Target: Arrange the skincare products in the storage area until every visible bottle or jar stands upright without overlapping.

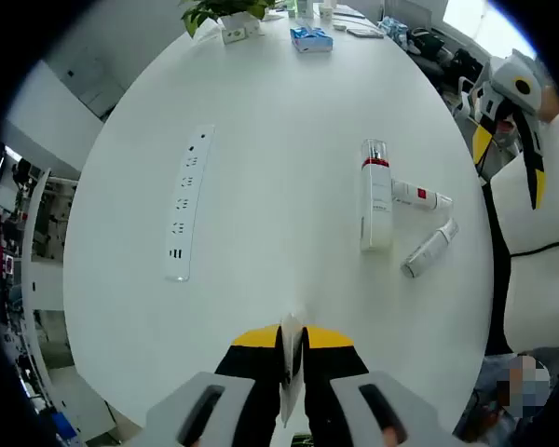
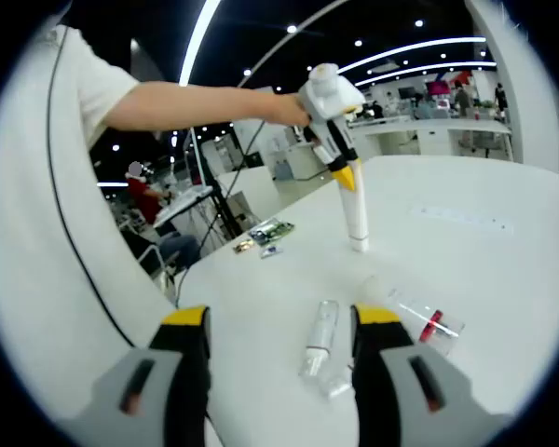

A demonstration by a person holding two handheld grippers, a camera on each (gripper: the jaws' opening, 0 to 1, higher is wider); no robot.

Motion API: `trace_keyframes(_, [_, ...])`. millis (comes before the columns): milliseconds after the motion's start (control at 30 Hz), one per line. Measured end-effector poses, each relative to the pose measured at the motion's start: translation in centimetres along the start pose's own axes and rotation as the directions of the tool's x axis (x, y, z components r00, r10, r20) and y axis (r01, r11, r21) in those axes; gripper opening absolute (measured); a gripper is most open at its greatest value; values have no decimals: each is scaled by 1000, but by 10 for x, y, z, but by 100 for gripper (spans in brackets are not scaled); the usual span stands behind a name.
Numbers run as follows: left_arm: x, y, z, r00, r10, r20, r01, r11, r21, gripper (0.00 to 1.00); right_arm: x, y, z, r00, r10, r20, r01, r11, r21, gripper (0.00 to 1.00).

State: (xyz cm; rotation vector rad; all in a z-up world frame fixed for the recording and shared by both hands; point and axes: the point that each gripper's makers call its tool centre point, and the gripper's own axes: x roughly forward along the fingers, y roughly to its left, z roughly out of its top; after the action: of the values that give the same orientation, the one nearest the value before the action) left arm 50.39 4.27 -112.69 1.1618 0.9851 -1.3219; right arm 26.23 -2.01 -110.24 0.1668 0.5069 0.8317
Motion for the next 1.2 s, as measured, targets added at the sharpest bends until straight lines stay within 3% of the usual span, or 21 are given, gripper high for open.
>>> trace_keyframes(300, [-1, -3, -6, 999, 17, 46, -18, 1000, 2, 6, 1, 4, 0, 1000, 8, -8, -8, 1000, -12, 59])
trace_keyframes(1200, [6, -2, -16, 990, 107, 86, -109, 994, 16, 14, 2, 14, -5, 1000, 14, -18, -14, 1000, -19, 59])
